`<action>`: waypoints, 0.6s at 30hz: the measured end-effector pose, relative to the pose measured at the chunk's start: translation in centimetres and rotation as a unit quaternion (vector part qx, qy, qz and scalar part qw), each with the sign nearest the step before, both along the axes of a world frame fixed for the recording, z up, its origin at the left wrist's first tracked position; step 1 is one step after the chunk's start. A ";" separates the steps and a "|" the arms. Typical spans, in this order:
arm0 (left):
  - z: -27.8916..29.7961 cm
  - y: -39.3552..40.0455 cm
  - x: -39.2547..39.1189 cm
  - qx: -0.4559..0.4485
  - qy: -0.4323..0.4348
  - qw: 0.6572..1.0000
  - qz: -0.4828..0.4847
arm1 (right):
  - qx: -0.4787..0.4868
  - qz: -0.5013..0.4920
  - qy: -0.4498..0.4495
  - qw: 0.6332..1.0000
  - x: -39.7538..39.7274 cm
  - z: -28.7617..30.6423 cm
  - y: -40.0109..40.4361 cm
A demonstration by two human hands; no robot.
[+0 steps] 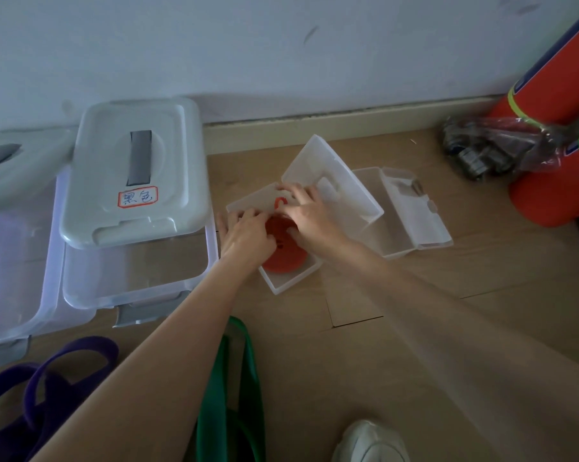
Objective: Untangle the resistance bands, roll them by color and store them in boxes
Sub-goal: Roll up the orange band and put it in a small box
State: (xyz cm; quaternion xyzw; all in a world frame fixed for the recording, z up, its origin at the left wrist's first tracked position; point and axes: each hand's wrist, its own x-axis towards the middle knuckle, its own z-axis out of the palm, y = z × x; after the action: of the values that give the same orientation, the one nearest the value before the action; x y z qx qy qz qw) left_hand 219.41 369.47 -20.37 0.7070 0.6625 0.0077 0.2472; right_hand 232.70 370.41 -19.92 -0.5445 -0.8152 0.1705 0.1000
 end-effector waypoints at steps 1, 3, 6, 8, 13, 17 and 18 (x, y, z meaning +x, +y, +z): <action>-0.1 0.0 0.0 0.000 0.001 1.000 0.001 | -0.003 0.011 -0.022 1.000 0.0 -0.1 0.1; -0.2 -0.1 0.0 0.010 0.003 1.000 0.006 | -0.014 0.015 -0.041 0.999 -0.2 -0.2 0.2; -0.6 -0.7 -0.2 0.061 -0.014 0.998 0.028 | -0.004 0.001 -0.048 0.999 -0.4 -0.1 0.4; -0.8 -1.2 -0.2 0.084 -0.002 0.996 0.033 | -0.009 0.025 -0.093 0.995 -0.4 0.2 1.0; -1.1 -2.1 0.0 0.093 0.021 0.995 0.025 | -0.045 0.079 -0.188 0.978 -0.4 0.4 2.6; -0.7 -2.0 -0.4 0.088 0.023 0.996 0.003 | -0.031 0.055 -0.112 0.992 0.0 0.2 2.2; -0.6 -2.0 -0.5 0.091 0.020 0.996 0.000 | -0.025 0.053 -0.094 0.994 0.1 0.2 2.3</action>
State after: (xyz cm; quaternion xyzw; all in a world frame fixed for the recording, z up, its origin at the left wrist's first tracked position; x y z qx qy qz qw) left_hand 218.96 367.48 -21.00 0.7265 0.6640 0.0540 0.1685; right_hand 232.77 372.68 -19.68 -0.5163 -0.8443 0.1438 -0.0001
